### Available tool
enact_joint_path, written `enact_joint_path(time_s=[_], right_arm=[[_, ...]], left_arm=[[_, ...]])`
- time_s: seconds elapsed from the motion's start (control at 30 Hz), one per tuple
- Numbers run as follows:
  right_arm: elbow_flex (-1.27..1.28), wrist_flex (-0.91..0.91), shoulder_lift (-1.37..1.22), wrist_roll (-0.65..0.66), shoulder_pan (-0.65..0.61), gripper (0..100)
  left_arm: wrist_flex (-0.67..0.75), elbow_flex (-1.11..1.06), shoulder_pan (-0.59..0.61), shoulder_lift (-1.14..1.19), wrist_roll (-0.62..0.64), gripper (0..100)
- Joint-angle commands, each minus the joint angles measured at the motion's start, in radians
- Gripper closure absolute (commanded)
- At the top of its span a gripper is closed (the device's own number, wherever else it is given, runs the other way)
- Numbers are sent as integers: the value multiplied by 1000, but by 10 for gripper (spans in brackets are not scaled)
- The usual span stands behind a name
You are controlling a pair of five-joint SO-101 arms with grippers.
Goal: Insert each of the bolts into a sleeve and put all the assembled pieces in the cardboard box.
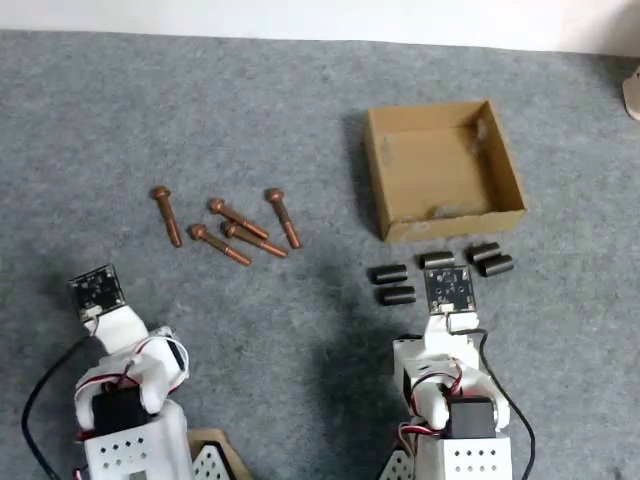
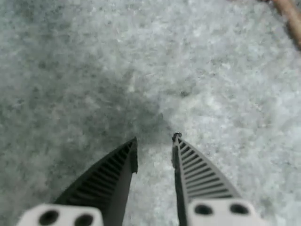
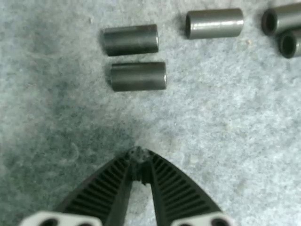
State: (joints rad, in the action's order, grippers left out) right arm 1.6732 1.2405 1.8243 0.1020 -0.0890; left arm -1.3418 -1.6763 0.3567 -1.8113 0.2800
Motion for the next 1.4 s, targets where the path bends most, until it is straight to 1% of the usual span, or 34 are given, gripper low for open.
enact_joint_path(time_s=[0.0,0.17,0.3,0.33,0.43,0.53,0.57,0.67,0.73,0.8,0.87,0.93,1.1,1.23,1.3,1.37], right_arm=[[104,4,8,8,-5,994],[104,4,8,8,-5,994],[104,4,8,9,-5,994],[104,4,8,9,-5,994],[104,4,8,9,-5,994],[104,4,8,9,-5,994],[104,4,8,9,-5,994],[104,4,8,9,-5,994],[104,4,8,9,-5,994],[104,4,8,9,-5,994],[104,4,8,9,-5,994],[104,4,8,9,-5,994],[104,4,8,9,-5,994],[104,4,8,9,-5,994],[104,4,8,9,-5,994],[104,4,8,9,-5,994]], left_arm=[[12,-19,-82,-13,-18,871],[12,-19,-217,-13,-23,871],[15,18,-226,-15,-32,870],[15,39,-225,-15,-55,870],[15,101,-223,-15,-178,870],[25,140,-229,-16,-342,870],[58,148,-223,-16,-394,870],[127,140,-209,-16,-497,870],[187,128,-157,-16,-577,870],[275,102,-119,-15,-629,870],[333,79,-116,-12,-652,870],[333,85,-110,-10,-674,870],[233,140,-104,-8,-634,870],[178,209,-61,-1,-618,870],[178,239,-51,50,-611,870],[181,289,-50,160,-582,870]])
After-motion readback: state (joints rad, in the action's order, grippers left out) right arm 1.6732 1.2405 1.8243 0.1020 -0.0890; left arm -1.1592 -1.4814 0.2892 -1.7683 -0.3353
